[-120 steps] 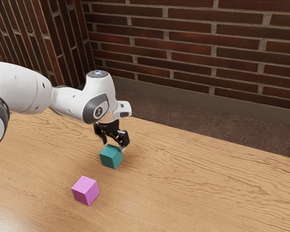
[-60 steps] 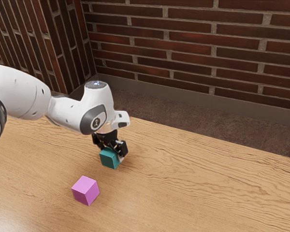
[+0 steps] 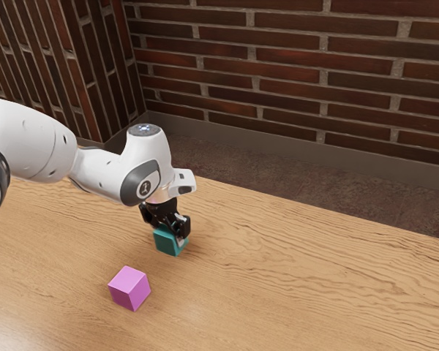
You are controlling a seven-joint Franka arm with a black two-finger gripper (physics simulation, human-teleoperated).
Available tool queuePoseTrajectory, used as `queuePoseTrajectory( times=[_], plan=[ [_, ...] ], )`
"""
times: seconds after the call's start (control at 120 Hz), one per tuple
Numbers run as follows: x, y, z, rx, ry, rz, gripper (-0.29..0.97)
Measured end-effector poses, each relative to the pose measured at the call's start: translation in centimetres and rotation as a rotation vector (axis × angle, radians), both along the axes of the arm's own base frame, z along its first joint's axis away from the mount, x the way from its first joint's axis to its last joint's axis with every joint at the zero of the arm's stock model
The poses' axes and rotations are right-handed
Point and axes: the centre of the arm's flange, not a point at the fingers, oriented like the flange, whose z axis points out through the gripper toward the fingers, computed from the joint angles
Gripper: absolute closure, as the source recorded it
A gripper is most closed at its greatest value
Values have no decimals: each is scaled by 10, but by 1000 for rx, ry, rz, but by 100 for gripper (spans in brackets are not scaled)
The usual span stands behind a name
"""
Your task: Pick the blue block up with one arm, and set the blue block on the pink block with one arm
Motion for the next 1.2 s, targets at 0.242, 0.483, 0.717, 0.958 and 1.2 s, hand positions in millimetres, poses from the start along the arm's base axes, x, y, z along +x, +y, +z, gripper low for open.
queuePoseTrajectory(
  times=[0.242, 0.483, 0.717, 0.958, 1.2],
  plan=[
    [0, -3, 35, -6, -54, 1, 32],
    [-94, 8, 103, -46, -106, 13, 34],
    [-134, 7, 93, -51, -69, 9, 35],
    [-161, 8, 100, -33, -64, -4, 36],
    [-173, 11, 89, -17, -8, 4, 36]
  ],
)
